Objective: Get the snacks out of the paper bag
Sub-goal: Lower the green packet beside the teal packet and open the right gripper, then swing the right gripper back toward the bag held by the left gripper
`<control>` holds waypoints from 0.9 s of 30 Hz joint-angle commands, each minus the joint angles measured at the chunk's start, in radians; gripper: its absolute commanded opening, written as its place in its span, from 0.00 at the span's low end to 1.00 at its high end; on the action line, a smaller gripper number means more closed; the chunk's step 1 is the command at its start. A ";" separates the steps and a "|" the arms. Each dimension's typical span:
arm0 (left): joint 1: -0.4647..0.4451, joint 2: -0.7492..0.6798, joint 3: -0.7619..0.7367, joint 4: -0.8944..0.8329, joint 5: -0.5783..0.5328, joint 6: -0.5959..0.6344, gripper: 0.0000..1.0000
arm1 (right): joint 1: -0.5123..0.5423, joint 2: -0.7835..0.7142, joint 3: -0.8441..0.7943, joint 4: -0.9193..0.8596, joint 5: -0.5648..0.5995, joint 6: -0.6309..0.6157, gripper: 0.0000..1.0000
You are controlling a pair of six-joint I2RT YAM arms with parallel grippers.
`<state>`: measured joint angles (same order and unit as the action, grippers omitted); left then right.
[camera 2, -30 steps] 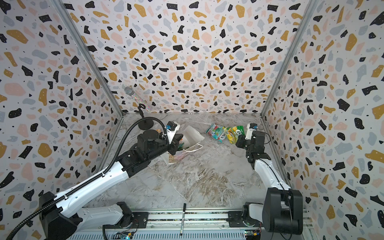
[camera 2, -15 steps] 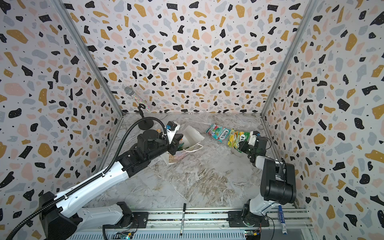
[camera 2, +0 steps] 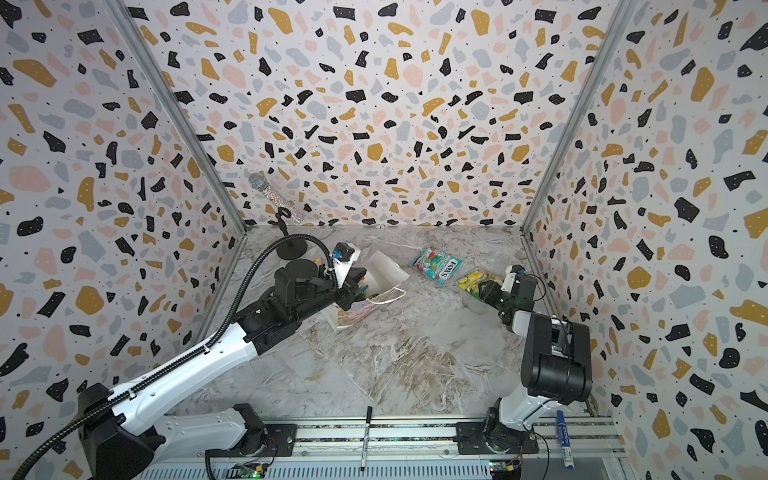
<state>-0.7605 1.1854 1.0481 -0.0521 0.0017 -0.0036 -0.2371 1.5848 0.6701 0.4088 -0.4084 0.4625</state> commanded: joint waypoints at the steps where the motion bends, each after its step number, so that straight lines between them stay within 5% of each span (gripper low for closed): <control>1: -0.008 -0.007 0.039 0.021 0.011 0.010 0.00 | 0.005 -0.143 -0.021 -0.021 0.065 -0.007 0.67; 7: -0.008 -0.006 0.039 0.021 0.017 0.010 0.00 | 0.050 -0.283 -0.025 -0.053 -0.071 -0.008 0.70; 16: -0.007 -0.007 0.037 0.022 0.018 0.010 0.00 | 0.282 -0.372 0.072 -0.095 -0.339 -0.025 0.70; 27: -0.008 -0.010 0.039 0.023 0.021 0.008 0.00 | 0.496 -0.313 0.141 -0.006 -0.417 0.029 0.71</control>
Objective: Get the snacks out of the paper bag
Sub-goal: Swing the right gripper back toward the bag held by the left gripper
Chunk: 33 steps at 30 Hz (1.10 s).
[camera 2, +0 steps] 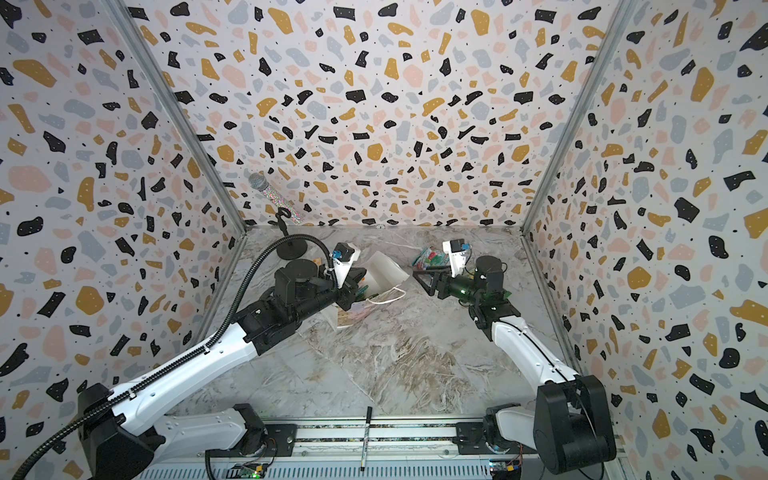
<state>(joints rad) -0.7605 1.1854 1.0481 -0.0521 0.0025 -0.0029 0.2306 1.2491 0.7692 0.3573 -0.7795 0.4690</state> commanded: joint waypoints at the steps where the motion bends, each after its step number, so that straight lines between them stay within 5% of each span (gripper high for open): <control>1: -0.008 -0.010 0.038 0.023 0.019 0.007 0.00 | 0.039 0.032 0.046 0.054 -0.052 0.028 0.71; 13: -0.008 -0.012 0.039 0.021 0.015 0.009 0.00 | 0.121 0.156 0.063 0.063 -0.002 0.024 0.69; 33: -0.008 -0.082 -0.026 0.121 -0.029 0.017 0.00 | 0.240 0.142 -0.236 0.285 0.102 0.109 0.63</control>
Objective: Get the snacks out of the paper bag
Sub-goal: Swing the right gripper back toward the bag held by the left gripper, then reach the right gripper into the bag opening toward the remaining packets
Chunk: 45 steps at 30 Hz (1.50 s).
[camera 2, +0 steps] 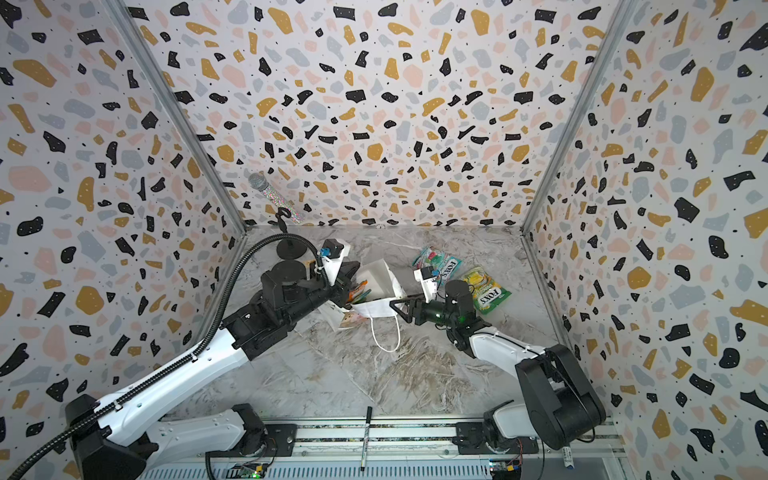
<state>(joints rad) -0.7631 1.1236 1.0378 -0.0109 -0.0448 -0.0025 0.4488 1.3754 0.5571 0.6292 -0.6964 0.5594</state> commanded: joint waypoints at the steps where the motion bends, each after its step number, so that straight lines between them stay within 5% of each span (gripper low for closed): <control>1: -0.005 -0.021 -0.012 0.076 0.031 0.024 0.00 | 0.026 0.016 -0.028 0.018 0.031 0.023 0.63; 7: -0.005 -0.009 0.019 0.051 0.047 0.044 0.00 | 0.034 -0.036 -0.080 0.055 0.100 0.073 0.61; 15: -0.005 0.013 0.096 -0.102 0.000 0.099 0.00 | 0.034 -0.166 -0.080 -0.156 0.283 0.037 0.62; 27: -0.008 0.067 0.143 -0.251 0.304 0.080 0.00 | 0.034 -0.172 -0.157 -0.222 0.324 0.042 0.62; 45: -0.008 0.059 0.054 -0.261 -0.181 0.131 0.00 | 0.211 0.175 -0.102 0.178 0.322 0.200 0.59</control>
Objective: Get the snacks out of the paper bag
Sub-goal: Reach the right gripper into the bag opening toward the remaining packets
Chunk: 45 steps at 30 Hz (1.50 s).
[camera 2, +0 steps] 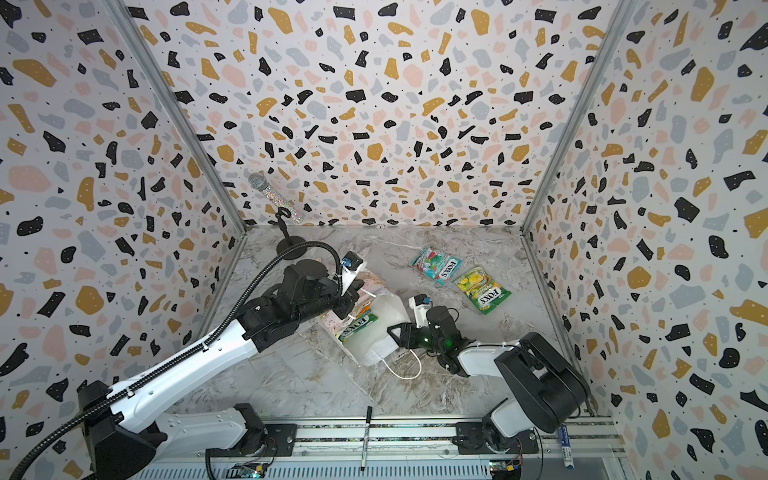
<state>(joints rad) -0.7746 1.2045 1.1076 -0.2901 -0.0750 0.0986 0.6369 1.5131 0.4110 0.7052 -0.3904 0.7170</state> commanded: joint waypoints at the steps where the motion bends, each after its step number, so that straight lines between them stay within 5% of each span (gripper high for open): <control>1: 0.004 -0.023 -0.020 0.020 -0.190 0.032 0.00 | 0.032 0.063 0.059 0.122 0.020 0.047 0.59; 11: 0.008 -0.023 -0.025 0.046 -0.368 0.071 0.00 | 0.055 0.062 0.114 0.053 0.105 0.000 0.64; 20: 0.008 -0.090 -0.117 0.149 -0.142 0.044 0.00 | 0.058 -0.286 0.078 -0.227 0.219 -0.185 0.70; 27: 0.008 -0.147 -0.164 0.198 -0.113 0.003 0.00 | 0.099 -0.418 0.108 -0.335 0.135 -0.288 0.66; 34: 0.010 -0.161 -0.180 0.229 -0.143 -0.033 0.00 | 0.204 -0.356 0.136 -0.257 0.056 -0.301 0.58; 45: 0.009 -0.162 -0.188 0.236 -0.138 -0.045 0.00 | 0.300 -0.062 0.301 -0.221 0.172 -0.188 0.49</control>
<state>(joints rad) -0.7723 1.0584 0.9306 -0.1017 -0.2028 0.0643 0.9344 1.4185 0.6529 0.4503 -0.2634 0.4660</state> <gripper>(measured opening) 0.047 0.495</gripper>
